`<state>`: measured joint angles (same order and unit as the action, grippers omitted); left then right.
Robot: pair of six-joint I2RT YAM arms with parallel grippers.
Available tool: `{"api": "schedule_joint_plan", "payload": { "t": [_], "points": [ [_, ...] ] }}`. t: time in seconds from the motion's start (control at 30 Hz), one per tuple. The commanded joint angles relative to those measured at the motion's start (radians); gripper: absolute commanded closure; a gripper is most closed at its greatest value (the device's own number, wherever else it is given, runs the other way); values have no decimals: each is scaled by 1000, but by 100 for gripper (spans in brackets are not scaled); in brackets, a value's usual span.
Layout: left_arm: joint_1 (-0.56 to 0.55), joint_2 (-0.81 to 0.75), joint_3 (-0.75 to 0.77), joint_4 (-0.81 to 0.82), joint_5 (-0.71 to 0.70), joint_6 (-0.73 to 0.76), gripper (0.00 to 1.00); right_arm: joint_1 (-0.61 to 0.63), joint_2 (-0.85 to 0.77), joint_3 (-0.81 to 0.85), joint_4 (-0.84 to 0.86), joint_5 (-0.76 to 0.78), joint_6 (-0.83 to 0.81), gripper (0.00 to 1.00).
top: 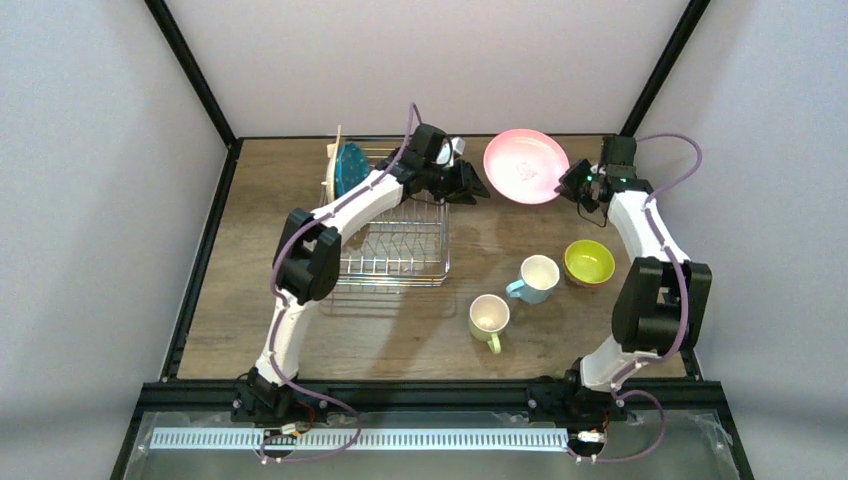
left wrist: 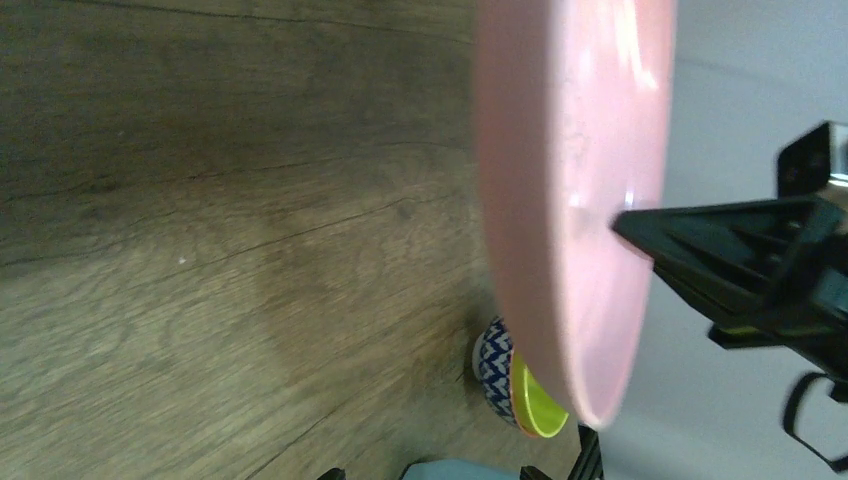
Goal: Load the mixed dishes into the dish rack
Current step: Pass from the right arm to the left
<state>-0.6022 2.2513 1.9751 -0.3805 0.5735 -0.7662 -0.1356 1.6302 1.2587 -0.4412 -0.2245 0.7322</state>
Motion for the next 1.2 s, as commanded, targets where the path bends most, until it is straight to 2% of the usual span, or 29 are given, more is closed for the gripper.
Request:
{"api": "schedule_joint_plan", "payload": {
  "t": [0.0, 0.27, 0.5, 1.17],
  "points": [
    [-6, -81, -45, 47, -49, -23, 0, 21, -74, -31, -1, -53, 39, 99],
    [-7, -163, -155, 174, -34, -96, 0, 27, -140, -78, -16, -53, 22, 99],
    [-8, -222, -223, 224, -31, -116, 0, 27, -157, -92, -10, -78, 19, 99],
    [-23, -210, -224, 283, -95, -179, 0, 78, -232, -129, -19, -194, 25, 99]
  ]
}}
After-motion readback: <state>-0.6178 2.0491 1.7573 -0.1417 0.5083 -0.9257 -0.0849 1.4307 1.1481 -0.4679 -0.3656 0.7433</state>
